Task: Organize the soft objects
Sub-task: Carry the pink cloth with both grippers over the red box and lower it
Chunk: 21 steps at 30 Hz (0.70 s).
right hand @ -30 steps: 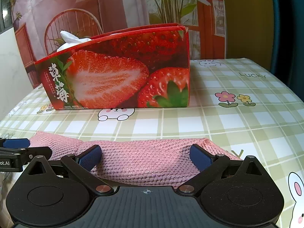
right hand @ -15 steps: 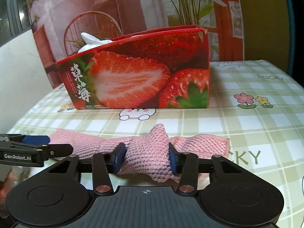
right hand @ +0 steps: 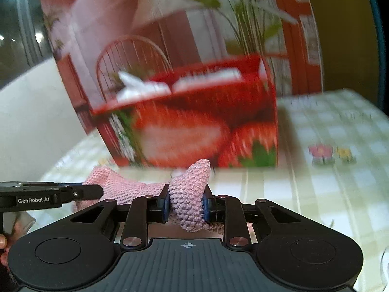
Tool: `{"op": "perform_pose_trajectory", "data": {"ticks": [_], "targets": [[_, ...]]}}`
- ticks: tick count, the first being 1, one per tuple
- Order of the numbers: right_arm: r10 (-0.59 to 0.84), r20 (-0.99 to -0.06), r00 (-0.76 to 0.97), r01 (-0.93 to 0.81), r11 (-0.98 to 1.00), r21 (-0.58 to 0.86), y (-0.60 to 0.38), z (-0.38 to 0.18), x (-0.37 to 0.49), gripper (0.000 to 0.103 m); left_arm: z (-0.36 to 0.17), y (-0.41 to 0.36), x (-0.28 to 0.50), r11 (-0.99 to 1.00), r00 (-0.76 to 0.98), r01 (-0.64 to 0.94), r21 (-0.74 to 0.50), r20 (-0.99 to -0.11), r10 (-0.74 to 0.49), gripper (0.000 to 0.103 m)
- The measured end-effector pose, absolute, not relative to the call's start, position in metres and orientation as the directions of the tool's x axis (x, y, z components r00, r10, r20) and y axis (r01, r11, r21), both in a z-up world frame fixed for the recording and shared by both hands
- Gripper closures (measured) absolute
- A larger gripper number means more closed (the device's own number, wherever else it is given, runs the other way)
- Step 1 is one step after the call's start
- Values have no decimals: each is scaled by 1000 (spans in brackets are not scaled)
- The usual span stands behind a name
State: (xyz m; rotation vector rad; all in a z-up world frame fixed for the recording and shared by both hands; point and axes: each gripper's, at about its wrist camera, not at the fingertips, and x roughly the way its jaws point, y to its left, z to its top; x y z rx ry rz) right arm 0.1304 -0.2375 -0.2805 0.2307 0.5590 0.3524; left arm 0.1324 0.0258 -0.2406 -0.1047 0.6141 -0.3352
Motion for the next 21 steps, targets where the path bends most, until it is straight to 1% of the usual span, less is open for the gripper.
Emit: {"op": "perform_pose_trajectory", "data": {"ticks": [3, 5, 8, 11, 13, 15, 19, 21], "targets": [[407, -408, 817, -299, 904, 305, -242, -249, 137, 81, -203, 29, 139, 936, 813, 301, -181, -465, -351, 84], [419, -360, 834, -324, 899, 294, -245, -225, 146, 81, -181, 29, 148, 934, 832, 315, -169, -425, -357, 84], [422, -316, 849, -339, 896, 287, -249, -193, 168, 81, -152, 25, 168, 932, 851, 324, -165, -380, -363, 84], [411, -287, 865, -333, 899, 284, -250, -169, 196, 81, -134, 17, 189, 936, 866, 323, -141, -354, -352, 84], [388, -284, 877, -315, 910, 271, -247, -160, 217, 81, -127, 7, 210, 943, 872, 310, -121, -360, -332, 84], [359, -302, 883, -285, 922, 262, -243, -158, 239, 81, -126, -2, 229, 949, 870, 295, -108, -380, -314, 84], [295, -381, 876, -200, 942, 271, -237, -172, 278, 82, -140, -12, 265, 959, 850, 274, -73, -449, -277, 84], [268, -427, 864, -173, 953, 247, -231, -183, 293, 82, -154, -18, 283, 963, 830, 266, -53, -496, -257, 84]]}}
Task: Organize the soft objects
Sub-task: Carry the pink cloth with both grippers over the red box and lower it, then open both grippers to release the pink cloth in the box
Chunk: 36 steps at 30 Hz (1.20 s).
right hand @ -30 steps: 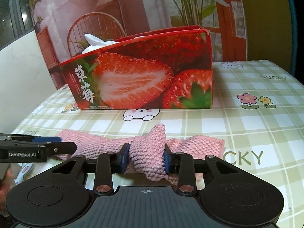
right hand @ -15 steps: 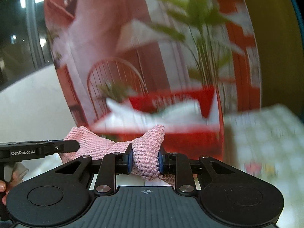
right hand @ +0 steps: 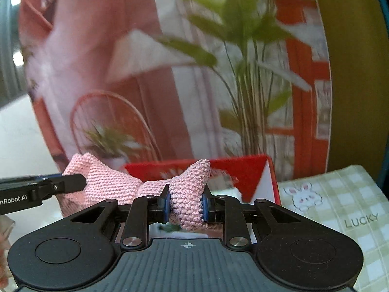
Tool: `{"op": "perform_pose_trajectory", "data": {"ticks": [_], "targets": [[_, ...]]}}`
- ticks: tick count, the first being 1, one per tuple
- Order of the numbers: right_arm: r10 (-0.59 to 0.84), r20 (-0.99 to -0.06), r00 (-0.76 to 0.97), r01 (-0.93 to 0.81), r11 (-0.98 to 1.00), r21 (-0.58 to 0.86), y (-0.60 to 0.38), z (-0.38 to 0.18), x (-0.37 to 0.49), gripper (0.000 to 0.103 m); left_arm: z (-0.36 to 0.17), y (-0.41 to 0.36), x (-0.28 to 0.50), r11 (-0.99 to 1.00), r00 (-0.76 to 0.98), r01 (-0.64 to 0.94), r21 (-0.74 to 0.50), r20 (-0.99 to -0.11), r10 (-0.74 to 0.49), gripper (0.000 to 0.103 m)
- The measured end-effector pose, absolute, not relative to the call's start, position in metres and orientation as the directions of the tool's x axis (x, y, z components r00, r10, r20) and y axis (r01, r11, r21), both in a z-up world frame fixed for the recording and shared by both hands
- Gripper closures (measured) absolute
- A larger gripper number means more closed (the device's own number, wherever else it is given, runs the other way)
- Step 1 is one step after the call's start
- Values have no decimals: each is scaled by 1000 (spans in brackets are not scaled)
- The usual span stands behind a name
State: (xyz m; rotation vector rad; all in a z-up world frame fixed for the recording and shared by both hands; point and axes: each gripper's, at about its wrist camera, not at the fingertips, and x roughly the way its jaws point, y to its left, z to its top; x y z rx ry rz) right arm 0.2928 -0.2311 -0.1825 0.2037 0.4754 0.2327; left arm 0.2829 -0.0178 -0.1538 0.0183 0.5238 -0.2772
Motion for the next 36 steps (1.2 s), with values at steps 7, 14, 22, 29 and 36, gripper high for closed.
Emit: {"op": "perform_pose_trajectory", "data": {"ticks": [7, 14, 22, 29, 36], "targets": [[207, -596, 776, -150, 978, 145, -212, -217, 330, 82, -194, -27, 320, 967, 767, 256, -9, -607, -209, 84], [188, -704, 685, -145, 982, 121, -200, -236, 353, 82, -212, -22, 342, 970, 712, 239, -46, -671, -207, 84], [192, -726, 660, -136, 981, 137, -202, -242, 356, 81, -210, -23, 338, 970, 727, 238, -46, -654, -210, 81], [189, -675, 714, -130, 982, 137, -211, -213, 340, 60, -175, -15, 309, 979, 787, 206, -7, -593, -170, 6], [188, -561, 806, -112, 979, 168, -230, -159, 307, 15, -123, -7, 272, 987, 838, 159, -6, -527, -138, 0]]}}
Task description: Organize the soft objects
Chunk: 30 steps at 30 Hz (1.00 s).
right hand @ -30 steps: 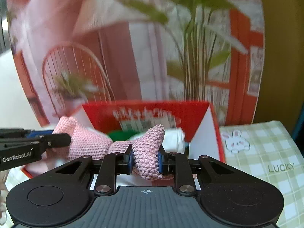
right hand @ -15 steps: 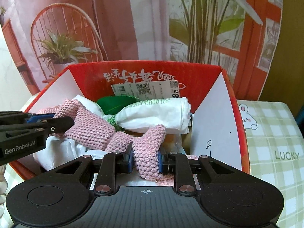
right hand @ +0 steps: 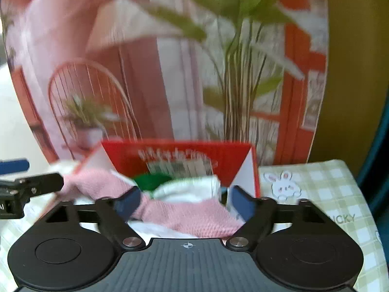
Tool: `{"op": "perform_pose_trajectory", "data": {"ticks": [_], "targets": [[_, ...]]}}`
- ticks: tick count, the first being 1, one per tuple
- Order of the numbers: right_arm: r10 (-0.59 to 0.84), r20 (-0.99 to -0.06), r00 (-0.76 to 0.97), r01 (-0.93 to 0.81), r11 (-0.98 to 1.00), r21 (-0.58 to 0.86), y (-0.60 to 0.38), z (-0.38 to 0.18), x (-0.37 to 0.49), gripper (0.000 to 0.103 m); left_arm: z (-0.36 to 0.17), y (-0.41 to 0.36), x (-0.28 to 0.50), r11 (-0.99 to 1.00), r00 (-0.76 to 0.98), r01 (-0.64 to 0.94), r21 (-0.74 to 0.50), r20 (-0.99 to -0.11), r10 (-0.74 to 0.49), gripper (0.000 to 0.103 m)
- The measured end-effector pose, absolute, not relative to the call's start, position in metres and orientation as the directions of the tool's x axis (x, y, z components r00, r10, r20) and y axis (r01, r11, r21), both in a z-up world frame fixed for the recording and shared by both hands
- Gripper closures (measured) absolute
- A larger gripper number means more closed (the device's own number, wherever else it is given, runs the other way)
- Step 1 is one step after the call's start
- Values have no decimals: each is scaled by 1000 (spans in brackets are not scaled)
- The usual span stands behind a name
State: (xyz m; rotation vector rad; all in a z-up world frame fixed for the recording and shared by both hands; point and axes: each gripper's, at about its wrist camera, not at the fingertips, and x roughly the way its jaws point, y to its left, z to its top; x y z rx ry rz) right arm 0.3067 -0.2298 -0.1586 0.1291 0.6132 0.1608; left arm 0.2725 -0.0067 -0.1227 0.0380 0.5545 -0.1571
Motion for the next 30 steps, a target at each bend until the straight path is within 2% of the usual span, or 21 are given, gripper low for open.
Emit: {"op": "perform_pose_trajectory", "data": {"ticks": [1, 3, 10, 18, 23, 30], "targets": [[187, -542, 819, -111, 979, 170, -232, -150, 300, 6, -115, -6, 266, 988, 857, 156, -8, -497, -139, 0], [176, -503, 846, -114, 982, 151, -232, -131, 286, 0, -99, -6, 250, 990, 877, 144, 3, -464, -127, 0], [156, -392, 907, -115, 985, 127, -232, -69, 230, 0, -42, -13, 191, 994, 931, 108, 31, -354, -90, 0], [157, -292, 944, -131, 986, 104, -236, -16, 162, 0, 0, -21, 126, 996, 962, 71, 53, -267, -55, 0], [146, -256, 956, -126, 988, 93, -238, 4, 132, 0, 19, -20, 97, 999, 973, 36, 35, -230, -27, 0], [130, -245, 961, -118, 991, 63, -235, 18, 113, 0, 27, -19, 85, 999, 975, 25, 42, -221, -15, 0]]}}
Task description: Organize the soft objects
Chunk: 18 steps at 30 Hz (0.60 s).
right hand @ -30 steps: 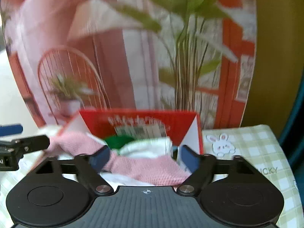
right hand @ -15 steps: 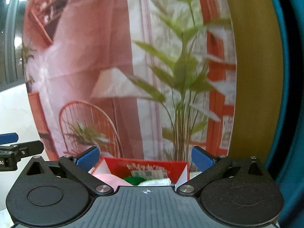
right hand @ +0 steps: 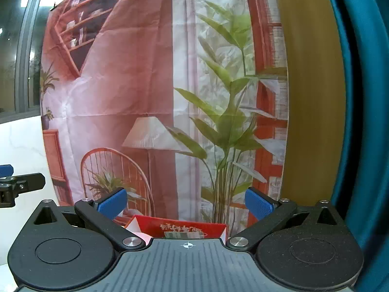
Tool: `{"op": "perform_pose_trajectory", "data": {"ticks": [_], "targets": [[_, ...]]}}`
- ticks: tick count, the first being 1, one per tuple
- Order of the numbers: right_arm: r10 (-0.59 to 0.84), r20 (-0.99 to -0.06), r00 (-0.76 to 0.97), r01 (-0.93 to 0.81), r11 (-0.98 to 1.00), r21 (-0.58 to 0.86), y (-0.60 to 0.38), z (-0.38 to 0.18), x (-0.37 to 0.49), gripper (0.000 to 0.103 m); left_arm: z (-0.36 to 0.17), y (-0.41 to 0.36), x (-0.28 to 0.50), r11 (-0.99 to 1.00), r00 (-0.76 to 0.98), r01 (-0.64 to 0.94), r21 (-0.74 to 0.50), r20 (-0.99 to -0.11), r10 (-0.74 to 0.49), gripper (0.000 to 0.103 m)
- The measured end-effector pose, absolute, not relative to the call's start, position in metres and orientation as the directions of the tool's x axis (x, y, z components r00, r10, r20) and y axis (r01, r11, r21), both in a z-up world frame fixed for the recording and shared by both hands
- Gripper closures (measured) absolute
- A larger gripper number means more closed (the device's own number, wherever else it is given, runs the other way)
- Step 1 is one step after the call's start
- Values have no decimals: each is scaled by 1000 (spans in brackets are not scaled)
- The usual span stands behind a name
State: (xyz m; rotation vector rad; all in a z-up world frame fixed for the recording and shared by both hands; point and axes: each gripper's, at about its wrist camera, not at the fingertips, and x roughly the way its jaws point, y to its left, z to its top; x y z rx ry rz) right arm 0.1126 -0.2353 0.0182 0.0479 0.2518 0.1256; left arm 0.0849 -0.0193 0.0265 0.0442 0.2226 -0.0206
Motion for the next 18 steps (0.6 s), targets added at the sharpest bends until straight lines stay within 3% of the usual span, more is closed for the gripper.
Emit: {"op": "perform_pose_trajectory", "data": {"ticks": [18], "targets": [[90, -261, 961, -90, 996, 14, -232, 23, 108, 0, 26, -15, 83, 999, 974, -7, 46, -224, 17, 0]]}}
